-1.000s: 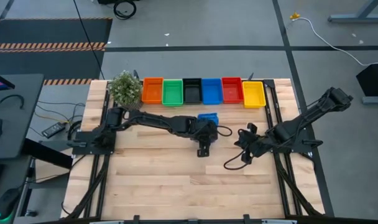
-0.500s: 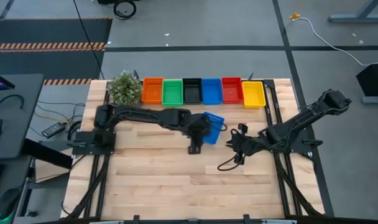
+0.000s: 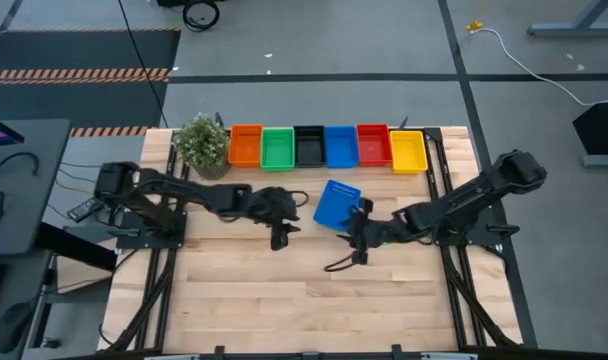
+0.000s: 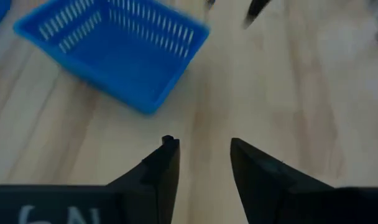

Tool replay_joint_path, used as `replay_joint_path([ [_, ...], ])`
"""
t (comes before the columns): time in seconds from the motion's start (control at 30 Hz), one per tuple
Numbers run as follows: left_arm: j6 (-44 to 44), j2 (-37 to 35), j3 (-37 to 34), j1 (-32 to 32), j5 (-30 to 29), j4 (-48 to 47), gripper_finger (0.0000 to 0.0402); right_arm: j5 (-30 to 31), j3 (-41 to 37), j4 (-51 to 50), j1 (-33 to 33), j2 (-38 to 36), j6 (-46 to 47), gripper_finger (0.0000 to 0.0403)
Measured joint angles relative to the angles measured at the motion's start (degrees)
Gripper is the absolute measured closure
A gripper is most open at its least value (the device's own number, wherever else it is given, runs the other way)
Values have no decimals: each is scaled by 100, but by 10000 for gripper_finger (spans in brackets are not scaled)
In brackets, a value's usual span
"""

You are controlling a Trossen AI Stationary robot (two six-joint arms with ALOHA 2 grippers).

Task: Stack baskets by color
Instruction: Stack the bottom blue bin on top of the top blue bin

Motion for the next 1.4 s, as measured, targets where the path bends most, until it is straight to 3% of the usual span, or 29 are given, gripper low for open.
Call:
replay_joint_path([
  [0.17, -526, -298, -1191, -88, -350, 1699, 257, -1, 832, -810, -242, 707, 100, 240],
  [0.37, -972, -339, -2028, -265, -797, 2777, 257, -170, 1453, -1450, -457, 1359, 304, 239],
  [0.5, -1079, -277, -2186, -350, -914, 3111, 259, -587, 1419, -1409, -642, 1627, 422, 240],
  [0.73, -1024, -75, -2140, -381, -971, 3478, 259, -611, 1416, -1466, -838, 1923, 657, 260],
  [1.1, -861, -2, -2110, -382, -971, 3688, 260, -632, 1403, -1641, -825, 1890, 230, 392],
  [1.4, -867, 0, -2111, -382, -971, 3666, 260, -688, 1402, -2009, -664, 1237, -604, 397],
])
